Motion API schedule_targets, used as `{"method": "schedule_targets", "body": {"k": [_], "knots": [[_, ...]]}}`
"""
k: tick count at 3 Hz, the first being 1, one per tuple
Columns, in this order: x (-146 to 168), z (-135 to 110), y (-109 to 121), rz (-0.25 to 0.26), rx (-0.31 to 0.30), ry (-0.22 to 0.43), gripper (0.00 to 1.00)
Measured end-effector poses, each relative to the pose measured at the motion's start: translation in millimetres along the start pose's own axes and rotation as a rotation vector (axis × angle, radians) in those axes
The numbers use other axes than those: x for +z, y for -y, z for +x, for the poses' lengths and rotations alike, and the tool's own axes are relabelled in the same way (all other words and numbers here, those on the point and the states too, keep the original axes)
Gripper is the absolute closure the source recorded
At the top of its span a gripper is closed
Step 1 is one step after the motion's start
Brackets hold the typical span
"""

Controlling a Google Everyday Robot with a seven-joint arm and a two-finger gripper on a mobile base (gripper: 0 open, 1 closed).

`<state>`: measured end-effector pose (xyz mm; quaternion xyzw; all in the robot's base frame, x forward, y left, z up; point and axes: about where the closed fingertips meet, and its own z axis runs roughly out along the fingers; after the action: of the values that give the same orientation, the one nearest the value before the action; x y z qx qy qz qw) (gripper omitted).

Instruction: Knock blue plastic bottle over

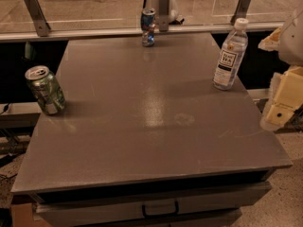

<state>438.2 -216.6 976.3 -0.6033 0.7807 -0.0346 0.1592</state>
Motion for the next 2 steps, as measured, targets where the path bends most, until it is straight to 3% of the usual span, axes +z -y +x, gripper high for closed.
{"method": "schedule_targets", "body": {"k": [1, 2], "knots": [[-0.5, -0.1, 0.5, 0.003, 0.000, 0.002, 0.00], [12.1, 14.0, 24.9, 0.007, 0.024, 0.057, 0.00]]}}
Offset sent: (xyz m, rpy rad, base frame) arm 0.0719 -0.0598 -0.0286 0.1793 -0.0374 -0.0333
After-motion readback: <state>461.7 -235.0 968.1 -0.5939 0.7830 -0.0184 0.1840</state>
